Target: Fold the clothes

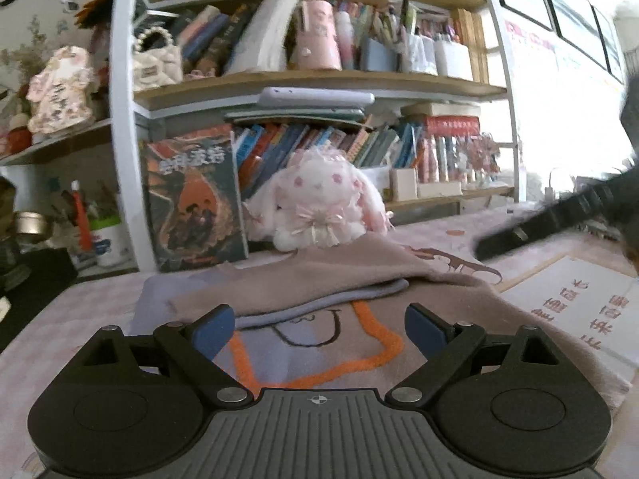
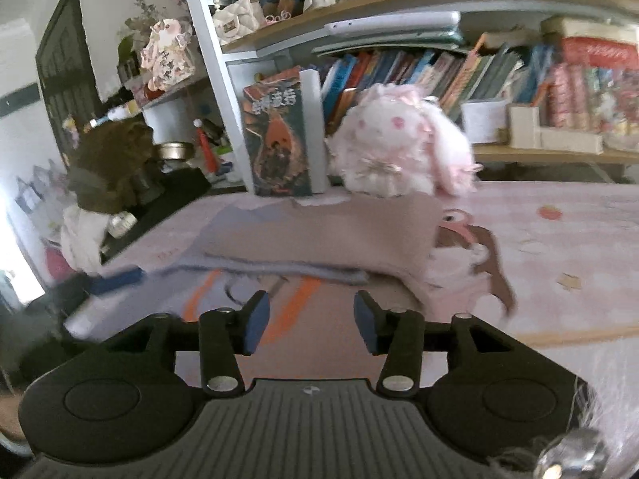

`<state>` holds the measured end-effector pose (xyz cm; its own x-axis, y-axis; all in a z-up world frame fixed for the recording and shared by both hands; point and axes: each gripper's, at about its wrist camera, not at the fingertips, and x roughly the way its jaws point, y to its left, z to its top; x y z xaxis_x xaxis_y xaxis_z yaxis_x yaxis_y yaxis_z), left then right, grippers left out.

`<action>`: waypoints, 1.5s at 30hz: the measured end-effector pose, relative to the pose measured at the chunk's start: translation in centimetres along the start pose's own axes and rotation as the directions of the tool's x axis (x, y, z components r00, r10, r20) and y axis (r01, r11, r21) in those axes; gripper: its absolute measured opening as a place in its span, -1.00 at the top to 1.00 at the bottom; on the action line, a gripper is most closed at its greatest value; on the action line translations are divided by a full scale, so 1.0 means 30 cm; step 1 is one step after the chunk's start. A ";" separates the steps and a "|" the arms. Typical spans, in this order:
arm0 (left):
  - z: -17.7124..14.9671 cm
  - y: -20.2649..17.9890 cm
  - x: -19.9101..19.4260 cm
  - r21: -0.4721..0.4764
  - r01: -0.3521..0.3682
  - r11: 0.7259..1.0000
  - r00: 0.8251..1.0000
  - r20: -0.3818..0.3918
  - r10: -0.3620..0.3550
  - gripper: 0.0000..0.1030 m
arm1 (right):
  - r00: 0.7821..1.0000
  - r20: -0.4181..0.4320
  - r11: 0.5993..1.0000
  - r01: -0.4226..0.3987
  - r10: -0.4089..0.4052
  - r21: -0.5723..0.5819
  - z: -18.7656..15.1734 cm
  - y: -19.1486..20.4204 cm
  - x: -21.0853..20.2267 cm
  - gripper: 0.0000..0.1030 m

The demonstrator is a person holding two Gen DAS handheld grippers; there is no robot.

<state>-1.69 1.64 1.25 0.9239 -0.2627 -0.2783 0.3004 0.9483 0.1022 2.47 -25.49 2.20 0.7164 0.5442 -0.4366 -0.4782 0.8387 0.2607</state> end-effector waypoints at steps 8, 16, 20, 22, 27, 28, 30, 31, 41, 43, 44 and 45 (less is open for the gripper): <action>-0.007 0.049 -0.192 -0.028 -0.081 0.996 0.996 0.025 0.082 -0.83 | 1.000 -0.003 0.999 0.029 -0.029 0.026 -0.161 -0.031 -0.126 0.02; -0.062 0.091 -0.365 -0.009 -0.172 0.985 0.985 0.000 0.172 -0.83 | 0.999 0.010 0.999 0.045 -0.046 0.028 -0.273 -0.021 -0.242 -0.08; -0.084 0.131 -0.415 -0.046 -0.212 0.976 0.977 -0.014 0.211 -0.83 | 0.999 0.010 0.999 0.053 -0.053 0.004 -0.309 -0.008 -0.274 -0.14; -0.095 0.153 -0.426 -0.070 -0.223 0.972 0.975 -0.023 0.222 -0.83 | 0.999 0.007 0.999 0.051 -0.051 -0.001 -0.320 -0.004 -0.281 -0.15; -0.112 0.185 -0.430 -0.097 -0.238 0.966 0.971 -0.044 0.235 -0.83 | 0.999 0.005 0.999 0.043 -0.043 0.021 -0.336 -0.011 -0.291 -0.15; -0.113 0.190 -0.429 -0.103 -0.239 0.966 0.971 -0.047 0.235 -0.83 | 0.999 0.005 0.999 0.043 -0.043 0.025 -0.336 -0.013 -0.292 -0.15; -0.123 0.201 -0.431 -0.119 -0.238 0.964 0.971 -0.051 0.234 -0.83 | 0.999 0.006 0.999 0.042 -0.042 0.030 -0.338 -0.015 -0.294 -0.16; -0.126 0.205 -0.432 -0.127 -0.238 0.963 0.971 -0.053 0.233 -0.83 | 0.999 0.006 0.999 0.041 -0.042 0.032 -0.338 -0.016 -0.295 -0.16; -0.146 0.239 -0.429 -0.168 -0.244 0.955 0.969 -0.077 0.234 -0.83 | 0.999 -0.001 0.999 0.038 -0.038 0.037 -0.342 -0.016 -0.296 -0.16; -0.149 0.249 -0.428 -0.185 -0.238 0.953 0.971 -0.081 0.227 -0.83 | 0.999 -0.004 0.999 0.034 -0.034 0.039 -0.344 -0.016 -0.295 -0.16; -0.151 0.255 -0.428 -0.199 -0.231 0.952 0.972 -0.085 0.218 -0.83 | 0.999 -0.006 0.999 0.032 -0.032 0.041 -0.343 -0.018 -0.294 -0.16; -0.153 0.262 -0.428 -0.213 -0.223 0.951 0.974 -0.088 0.208 -0.83 | 1.000 -0.007 0.999 0.031 -0.030 0.043 -0.344 -0.019 -0.294 -0.16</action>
<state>-12.27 13.29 1.24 0.9416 -0.0427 -0.3339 0.0295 0.9986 -0.0445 -8.82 -30.98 -2.97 0.7267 0.5184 -0.4507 -0.4339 0.8551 0.2837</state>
